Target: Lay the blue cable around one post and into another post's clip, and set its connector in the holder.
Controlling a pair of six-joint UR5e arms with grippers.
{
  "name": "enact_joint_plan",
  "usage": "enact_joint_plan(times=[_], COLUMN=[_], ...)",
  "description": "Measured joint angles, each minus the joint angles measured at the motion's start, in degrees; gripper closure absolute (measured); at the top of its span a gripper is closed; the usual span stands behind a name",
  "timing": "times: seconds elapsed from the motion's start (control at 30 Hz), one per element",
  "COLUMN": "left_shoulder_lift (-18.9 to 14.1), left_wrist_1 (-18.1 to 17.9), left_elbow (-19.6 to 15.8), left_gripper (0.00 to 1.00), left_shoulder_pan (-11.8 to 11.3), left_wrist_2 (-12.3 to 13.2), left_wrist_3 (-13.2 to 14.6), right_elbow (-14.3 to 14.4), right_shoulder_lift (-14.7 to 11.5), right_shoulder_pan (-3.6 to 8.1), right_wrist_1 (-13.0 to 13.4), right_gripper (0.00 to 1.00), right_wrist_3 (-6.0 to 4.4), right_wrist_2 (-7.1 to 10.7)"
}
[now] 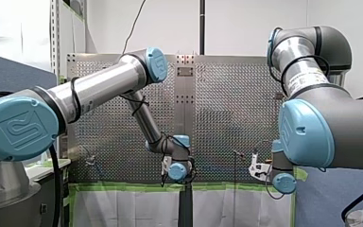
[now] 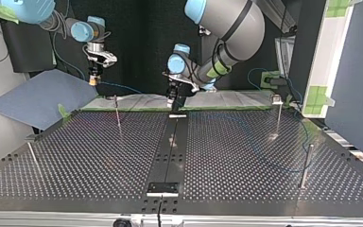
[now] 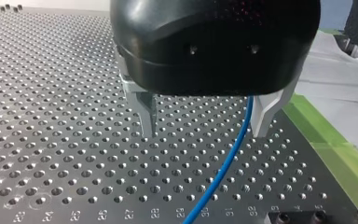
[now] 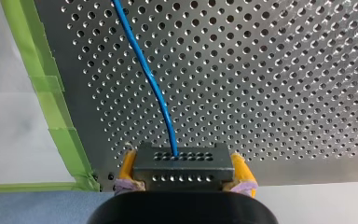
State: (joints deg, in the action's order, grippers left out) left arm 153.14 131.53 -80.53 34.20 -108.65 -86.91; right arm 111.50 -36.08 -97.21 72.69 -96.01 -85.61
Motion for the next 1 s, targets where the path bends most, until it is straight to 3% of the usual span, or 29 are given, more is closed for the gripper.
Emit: enact_joint_plan(times=[1.0], left_shoulder_lift=[-0.02], left_wrist_1=[0.75], left_elbow=[-0.07], left_gripper=[0.0], left_shoulder_pan=[-0.01], left_wrist_2=[1.62], left_wrist_3=[0.2], right_elbow=[-0.59], right_shoulder_lift=[0.02], right_shoulder_pan=[0.66], right_wrist_1=[0.15], right_gripper=[1.0], right_wrist_3=[-0.77], right_wrist_2=[0.05])
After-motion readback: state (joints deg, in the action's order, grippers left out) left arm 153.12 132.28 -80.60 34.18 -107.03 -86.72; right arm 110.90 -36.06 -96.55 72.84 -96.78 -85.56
